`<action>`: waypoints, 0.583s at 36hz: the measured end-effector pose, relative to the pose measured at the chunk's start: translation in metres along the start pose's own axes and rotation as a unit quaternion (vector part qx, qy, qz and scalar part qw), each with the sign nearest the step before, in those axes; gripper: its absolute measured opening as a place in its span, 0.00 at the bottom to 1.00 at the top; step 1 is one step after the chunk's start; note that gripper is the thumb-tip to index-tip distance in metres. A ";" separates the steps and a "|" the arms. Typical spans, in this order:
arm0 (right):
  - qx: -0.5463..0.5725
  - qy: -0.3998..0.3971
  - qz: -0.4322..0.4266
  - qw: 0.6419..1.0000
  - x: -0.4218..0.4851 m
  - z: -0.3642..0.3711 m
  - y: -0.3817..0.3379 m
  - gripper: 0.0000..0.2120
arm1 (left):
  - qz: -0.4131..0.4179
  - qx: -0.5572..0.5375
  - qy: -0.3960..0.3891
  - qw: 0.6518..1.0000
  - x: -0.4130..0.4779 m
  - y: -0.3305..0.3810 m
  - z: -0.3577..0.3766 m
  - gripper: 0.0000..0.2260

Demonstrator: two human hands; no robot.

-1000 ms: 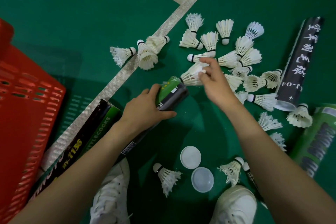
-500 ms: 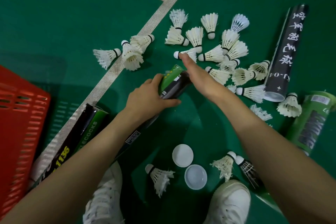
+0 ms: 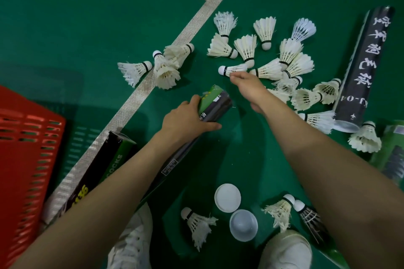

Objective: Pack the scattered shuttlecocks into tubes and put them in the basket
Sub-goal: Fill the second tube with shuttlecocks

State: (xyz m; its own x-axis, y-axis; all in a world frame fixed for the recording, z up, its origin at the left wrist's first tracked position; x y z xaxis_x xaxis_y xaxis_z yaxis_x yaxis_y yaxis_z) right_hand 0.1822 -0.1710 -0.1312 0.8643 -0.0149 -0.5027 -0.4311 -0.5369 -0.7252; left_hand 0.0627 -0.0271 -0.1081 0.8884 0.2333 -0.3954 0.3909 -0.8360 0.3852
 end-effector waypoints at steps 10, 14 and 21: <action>0.064 0.134 -0.090 0.985 -0.021 -0.021 0.005 0.07 | -0.006 -0.024 0.005 1.000 -0.001 -0.003 -0.005 0.41; 0.037 0.057 -0.089 0.994 -0.043 -0.030 0.010 0.15 | 0.013 -0.037 0.010 0.999 -0.010 0.004 -0.007 0.40; 0.027 -0.004 -0.100 0.995 -0.092 -0.041 0.013 0.21 | 0.061 -0.047 0.017 0.997 -0.031 0.012 -0.008 0.39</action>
State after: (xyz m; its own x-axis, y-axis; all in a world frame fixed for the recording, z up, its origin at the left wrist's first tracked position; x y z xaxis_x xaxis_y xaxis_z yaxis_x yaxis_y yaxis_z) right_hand 0.1075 -0.2111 -0.0753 0.9321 0.0952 -0.3495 -0.2640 -0.4820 -0.8354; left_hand 0.0417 -0.0409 -0.0846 0.9375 0.1516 -0.3132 0.2998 -0.8087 0.5061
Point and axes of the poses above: each hand's wrist, its own x-axis towards the middle knuckle, its own z-axis out of the palm, y = z × x, the point moved 1 cm from there along x, towards the middle knuckle, and after that the axes turned 12 degrees about y, right-handed, at the moved point
